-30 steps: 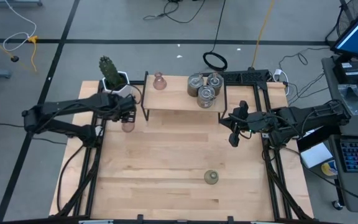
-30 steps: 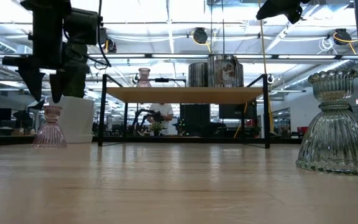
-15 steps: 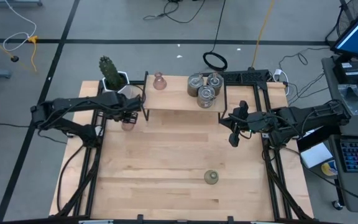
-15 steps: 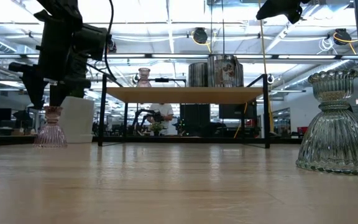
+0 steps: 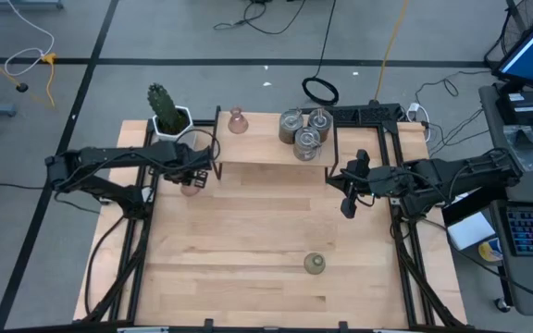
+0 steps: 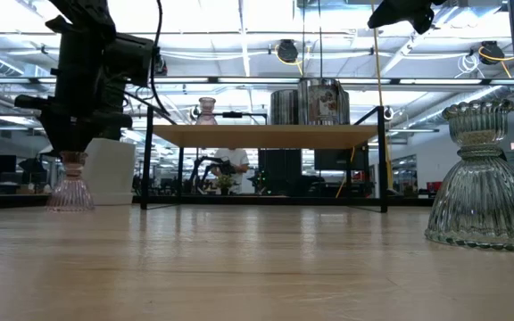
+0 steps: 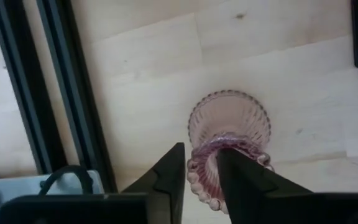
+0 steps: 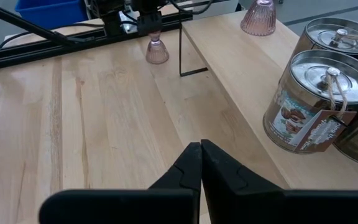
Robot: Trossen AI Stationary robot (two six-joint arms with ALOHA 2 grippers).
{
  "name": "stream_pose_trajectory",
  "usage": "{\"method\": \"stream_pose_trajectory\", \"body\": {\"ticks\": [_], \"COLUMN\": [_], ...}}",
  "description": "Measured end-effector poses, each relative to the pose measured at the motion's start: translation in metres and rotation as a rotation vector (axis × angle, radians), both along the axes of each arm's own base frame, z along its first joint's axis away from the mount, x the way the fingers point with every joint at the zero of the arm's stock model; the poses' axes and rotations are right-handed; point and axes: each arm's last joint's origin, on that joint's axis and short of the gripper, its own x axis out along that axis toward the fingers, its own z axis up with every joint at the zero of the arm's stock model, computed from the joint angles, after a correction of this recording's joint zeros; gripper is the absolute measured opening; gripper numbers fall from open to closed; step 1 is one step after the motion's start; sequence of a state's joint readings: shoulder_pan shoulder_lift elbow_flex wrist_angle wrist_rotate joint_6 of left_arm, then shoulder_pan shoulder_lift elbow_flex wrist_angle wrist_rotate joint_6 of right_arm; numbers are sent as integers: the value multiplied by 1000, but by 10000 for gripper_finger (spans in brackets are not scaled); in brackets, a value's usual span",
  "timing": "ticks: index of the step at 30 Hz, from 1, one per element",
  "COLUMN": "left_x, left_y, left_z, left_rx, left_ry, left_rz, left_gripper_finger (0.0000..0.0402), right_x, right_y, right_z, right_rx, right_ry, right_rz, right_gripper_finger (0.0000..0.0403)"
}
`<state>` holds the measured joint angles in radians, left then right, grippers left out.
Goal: Pick & Place candle stick holders
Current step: Put the purple glass candle holder on the shelf
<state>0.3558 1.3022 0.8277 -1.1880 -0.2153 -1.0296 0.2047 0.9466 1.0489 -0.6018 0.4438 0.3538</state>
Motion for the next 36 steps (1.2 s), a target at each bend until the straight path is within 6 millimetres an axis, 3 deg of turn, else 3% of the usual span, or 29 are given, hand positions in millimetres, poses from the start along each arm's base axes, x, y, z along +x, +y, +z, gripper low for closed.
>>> {"method": "stream_pose_trajectory", "body": {"ticks": [3,8,18,31,36], "left_x": [-3,-3,-17,-33,-32], "left_y": [-4,-10,-16,-32,-42], "left_z": [-10,-9,17,40,53], "left_rx": [-25,-20,6,-95,-160], "left_ry": [-14,-24,-189,-413,-608], "left_rz": [11,11,5,-16,-91], "left_gripper_finger": [91,86,17,16,16], "right_x": [0,0,0,3,6], "right_y": [0,0,0,1,1], "right_z": [0,0,0,4,11], "right_rx": [0,0,0,-8,-70], "right_ry": [0,0,0,-48,-106], "right_rz": [0,0,0,12,54], "right_gripper_finger": [0,0,0,0,0]}}
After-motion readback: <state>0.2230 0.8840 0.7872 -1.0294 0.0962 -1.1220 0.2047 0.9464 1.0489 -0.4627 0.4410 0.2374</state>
